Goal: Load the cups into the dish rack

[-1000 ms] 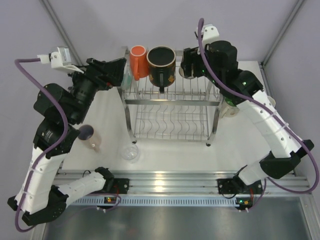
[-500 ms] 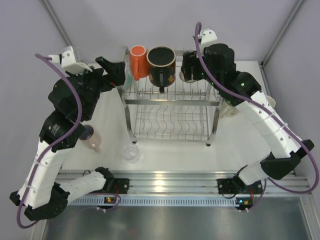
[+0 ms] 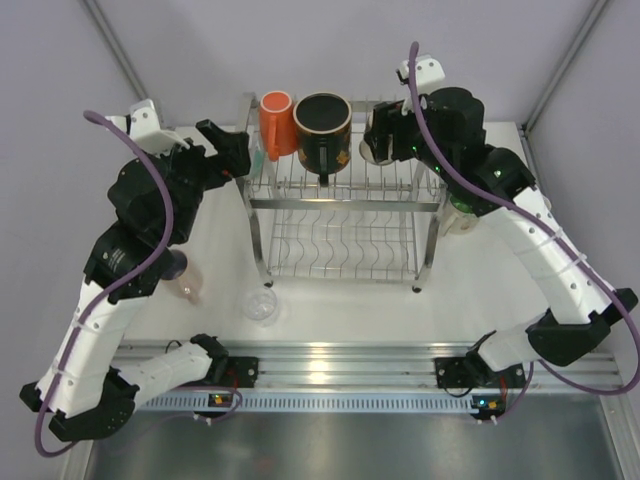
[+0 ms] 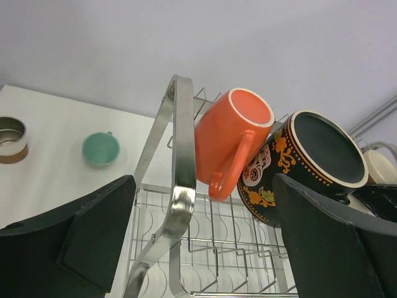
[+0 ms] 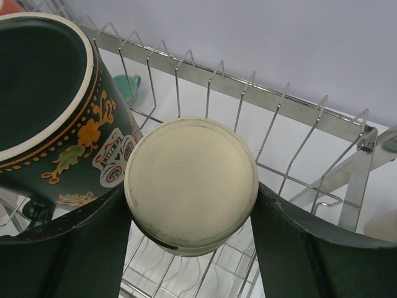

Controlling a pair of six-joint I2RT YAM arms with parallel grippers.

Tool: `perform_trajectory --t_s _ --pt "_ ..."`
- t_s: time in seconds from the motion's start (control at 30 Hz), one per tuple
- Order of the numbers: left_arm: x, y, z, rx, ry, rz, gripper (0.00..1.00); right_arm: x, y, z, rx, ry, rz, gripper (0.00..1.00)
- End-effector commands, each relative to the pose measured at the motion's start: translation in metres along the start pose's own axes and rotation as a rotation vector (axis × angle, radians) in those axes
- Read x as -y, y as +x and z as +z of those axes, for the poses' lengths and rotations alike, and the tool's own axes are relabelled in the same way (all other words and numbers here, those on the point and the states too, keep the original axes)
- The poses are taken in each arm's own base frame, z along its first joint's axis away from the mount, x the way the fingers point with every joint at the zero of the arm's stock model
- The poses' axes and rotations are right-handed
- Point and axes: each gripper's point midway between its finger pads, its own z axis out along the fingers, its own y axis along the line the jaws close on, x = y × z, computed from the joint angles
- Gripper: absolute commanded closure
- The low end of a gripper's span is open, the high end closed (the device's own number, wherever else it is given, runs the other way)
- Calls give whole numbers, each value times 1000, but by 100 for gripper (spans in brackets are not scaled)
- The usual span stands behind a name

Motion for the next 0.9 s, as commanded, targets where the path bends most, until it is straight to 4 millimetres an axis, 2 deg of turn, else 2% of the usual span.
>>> perform_trajectory --t_s 0.0,0.1,0.23,0.43,0.6,0.7,0.73,0.87 --pt "-5 -7 -7 20 -13 1 2 -7 -21 -3 79 -46 53 32" --pt "-5 -7 -7 20 -13 1 2 -10 -19 2 70 -58 54 31" --pt "-6 -8 -7 21 -15 3 2 -3 -22 0 78 -19 52 24" --pt "-10 -2 -4 10 -36 22 2 0 -40 -9 123 -14 37 11" --pt "-11 -3 -4 14 -43 28 2 -3 -48 -14 139 -42 32 9" --pt "-10 -1 -2 5 -42 43 2 -1 -63 -22 165 -49 38 9" --pt "-8 -1 -2 1 -34 48 2 1 -73 -31 185 -47 39 9" --pt "4 0 -4 -22 43 76 2 15 -90 -53 225 -18 54 11"
